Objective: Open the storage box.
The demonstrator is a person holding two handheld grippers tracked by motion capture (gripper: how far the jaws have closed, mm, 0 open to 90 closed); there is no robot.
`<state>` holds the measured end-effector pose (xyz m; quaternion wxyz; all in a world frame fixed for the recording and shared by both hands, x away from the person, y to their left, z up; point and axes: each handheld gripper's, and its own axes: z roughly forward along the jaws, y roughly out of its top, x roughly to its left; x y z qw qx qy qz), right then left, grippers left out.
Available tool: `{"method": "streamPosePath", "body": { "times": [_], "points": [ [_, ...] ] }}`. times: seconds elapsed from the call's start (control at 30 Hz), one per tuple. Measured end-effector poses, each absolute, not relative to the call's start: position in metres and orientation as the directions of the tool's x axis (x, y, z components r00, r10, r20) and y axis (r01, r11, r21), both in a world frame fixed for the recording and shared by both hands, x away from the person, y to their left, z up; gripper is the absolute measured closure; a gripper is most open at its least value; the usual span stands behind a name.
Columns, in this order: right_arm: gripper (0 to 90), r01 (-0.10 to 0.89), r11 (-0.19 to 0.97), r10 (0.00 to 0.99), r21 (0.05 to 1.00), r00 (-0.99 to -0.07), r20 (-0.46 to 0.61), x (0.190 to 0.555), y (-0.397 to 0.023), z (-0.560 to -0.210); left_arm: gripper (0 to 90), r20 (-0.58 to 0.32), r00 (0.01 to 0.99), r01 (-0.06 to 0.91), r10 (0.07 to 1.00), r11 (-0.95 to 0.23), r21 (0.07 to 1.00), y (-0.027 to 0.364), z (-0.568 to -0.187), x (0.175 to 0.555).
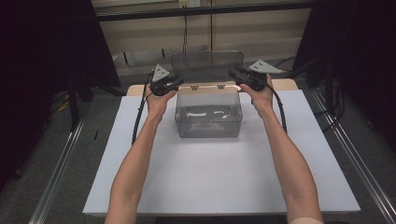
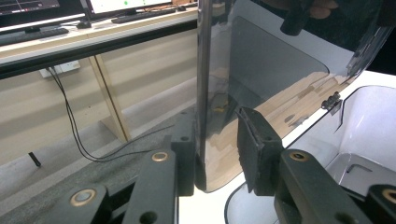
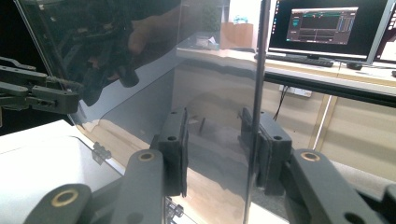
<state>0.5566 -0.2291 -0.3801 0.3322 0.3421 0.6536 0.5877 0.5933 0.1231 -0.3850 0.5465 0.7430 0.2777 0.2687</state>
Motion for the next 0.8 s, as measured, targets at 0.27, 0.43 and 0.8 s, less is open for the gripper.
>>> {"method": "streamPosePath", "body": {
  "times": [0.27,0.43,0.8],
  "points": [
    [57.7,0.115,0.074,0.835,0.991,-0.551,0.001,0.561,-0.230,-0.395,71.0,0.087,0.707,0.124,0.702,-0.244,0.962,0.125,-0.385,0.595],
    [61.6,0.133,0.059,0.835,0.989,-0.550,0.024,0.565,-0.232,-0.404,72.1,0.076,0.706,0.137,0.704,-0.240,0.961,0.127,-0.386,0.598],
    [65.1,0.165,0.047,0.836,0.985,-0.546,0.052,0.569,-0.234,-0.414,72.8,0.066,0.693,0.150,0.718,-0.233,0.961,0.126,-0.390,0.601]
  ]
}}
